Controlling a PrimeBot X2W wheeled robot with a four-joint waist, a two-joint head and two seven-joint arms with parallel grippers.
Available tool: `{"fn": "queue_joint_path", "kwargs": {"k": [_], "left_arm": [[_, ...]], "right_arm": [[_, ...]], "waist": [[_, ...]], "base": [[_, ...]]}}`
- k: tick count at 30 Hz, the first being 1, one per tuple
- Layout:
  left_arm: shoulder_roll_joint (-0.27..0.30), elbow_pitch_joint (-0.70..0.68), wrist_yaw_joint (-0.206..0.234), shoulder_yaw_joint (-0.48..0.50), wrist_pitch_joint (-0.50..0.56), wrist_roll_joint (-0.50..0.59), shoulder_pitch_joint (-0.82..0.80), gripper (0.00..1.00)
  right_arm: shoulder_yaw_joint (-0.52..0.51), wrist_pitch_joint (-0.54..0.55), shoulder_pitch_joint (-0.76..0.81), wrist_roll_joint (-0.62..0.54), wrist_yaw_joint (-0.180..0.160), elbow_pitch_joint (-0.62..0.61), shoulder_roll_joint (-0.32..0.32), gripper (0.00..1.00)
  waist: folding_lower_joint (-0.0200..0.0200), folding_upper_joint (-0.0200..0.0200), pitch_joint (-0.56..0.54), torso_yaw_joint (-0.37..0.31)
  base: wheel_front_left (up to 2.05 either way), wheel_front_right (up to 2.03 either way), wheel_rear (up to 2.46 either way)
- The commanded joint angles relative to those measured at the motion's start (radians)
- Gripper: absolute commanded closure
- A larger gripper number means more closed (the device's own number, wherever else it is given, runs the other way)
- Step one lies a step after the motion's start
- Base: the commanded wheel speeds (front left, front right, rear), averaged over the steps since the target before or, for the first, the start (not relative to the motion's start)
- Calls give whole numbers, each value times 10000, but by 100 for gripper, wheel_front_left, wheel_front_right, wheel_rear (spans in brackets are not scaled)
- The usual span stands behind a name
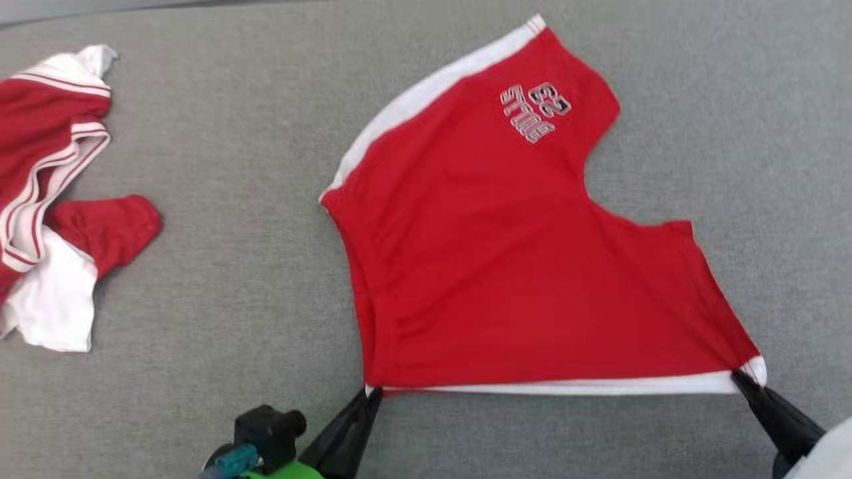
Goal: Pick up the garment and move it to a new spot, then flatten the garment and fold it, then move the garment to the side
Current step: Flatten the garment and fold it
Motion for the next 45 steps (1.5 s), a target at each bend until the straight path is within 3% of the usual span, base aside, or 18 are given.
{"fn": "queue_joint_path", "kwargs": {"k": [1, 8, 15, 22, 33, 45], "left_arm": [[200, -279, 202, 3, 36, -186, 394, 100], [631, -1463, 581, 98, 296, -721, 1120, 100], [819, -2077, 586, 129, 1265, -866, 258, 100], [704, -2018, 223, 499, 2369, -950, -1438, 100], [-76, -354, -322, 937, 2937, -1088, -3467, 100], [-1494, 1370, -716, 897, 3171, -925, -5179, 100]], "right_arm": [[-289, -53, 597, 121, -21, -254, 133, 100], [-688, 260, 1560, 357, -21, -1103, 525, 100], [-385, 1079, 148, 165, -16, -983, 307, 100], [-191, 2291, -2111, -183, -14, -569, -40, 100], [-228, 4136, -6493, -1804, -13, 1857, 363, 100], [-254, 5262, -9471, -3479, -13, 3462, 605, 100]], "waist": [[1, 0, -1415, 735], [1, 0, -1748, 690], [1, 0, -1487, 642], [1, 0, -417, 869], [1, 0, 678, 1377], [1, 0, 1304, 1971]], "base": [[0, 0, 0], [0, 0, 0], [0, 0, 0], [0, 0, 0], [0, 0, 0], [0, 0, 0]]}}
